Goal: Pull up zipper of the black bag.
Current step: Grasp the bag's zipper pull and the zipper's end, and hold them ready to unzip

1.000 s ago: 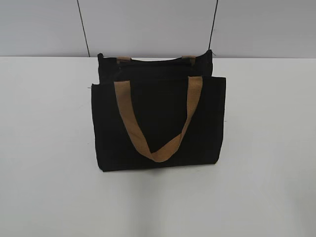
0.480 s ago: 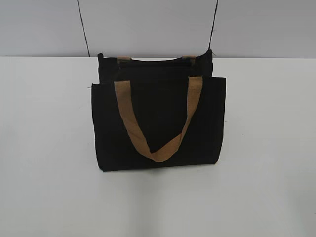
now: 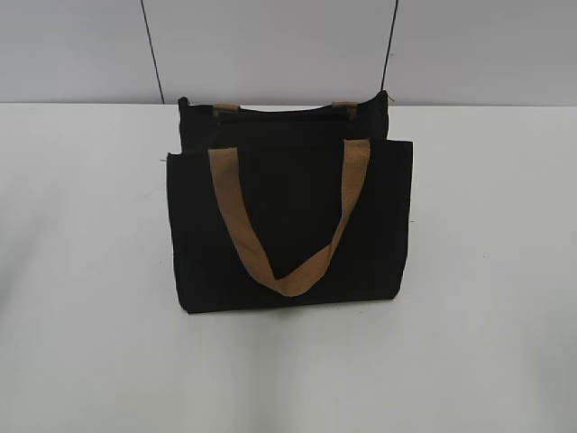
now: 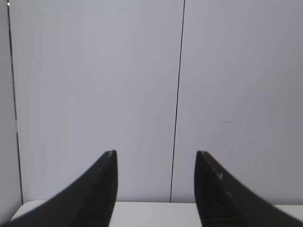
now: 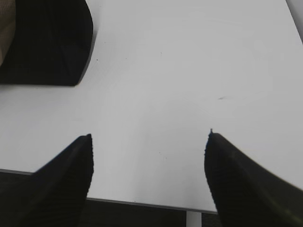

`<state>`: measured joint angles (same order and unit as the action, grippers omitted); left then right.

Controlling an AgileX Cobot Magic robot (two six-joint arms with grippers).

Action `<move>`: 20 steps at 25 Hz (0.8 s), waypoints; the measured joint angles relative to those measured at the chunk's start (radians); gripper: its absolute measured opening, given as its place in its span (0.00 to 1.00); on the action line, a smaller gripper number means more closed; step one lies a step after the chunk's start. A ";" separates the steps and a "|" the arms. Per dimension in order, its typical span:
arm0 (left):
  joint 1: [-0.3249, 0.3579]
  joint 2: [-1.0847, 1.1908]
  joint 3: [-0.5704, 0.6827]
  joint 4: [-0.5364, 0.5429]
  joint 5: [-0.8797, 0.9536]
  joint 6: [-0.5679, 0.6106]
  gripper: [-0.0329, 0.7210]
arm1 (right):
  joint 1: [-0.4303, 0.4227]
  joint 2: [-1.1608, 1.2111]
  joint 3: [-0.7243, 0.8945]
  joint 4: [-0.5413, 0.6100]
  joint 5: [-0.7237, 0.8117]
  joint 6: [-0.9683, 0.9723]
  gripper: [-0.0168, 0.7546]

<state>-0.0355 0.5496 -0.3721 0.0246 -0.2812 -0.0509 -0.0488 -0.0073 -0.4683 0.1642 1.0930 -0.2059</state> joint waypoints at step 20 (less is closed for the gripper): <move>-0.001 1.153 -0.081 0.866 -0.776 -0.230 0.51 | 0.000 0.000 0.000 0.000 0.000 0.000 0.74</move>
<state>-0.0362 1.7024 -0.4533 0.8909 -1.0572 -0.2810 -0.0488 -0.0073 -0.4683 0.1644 1.0930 -0.2059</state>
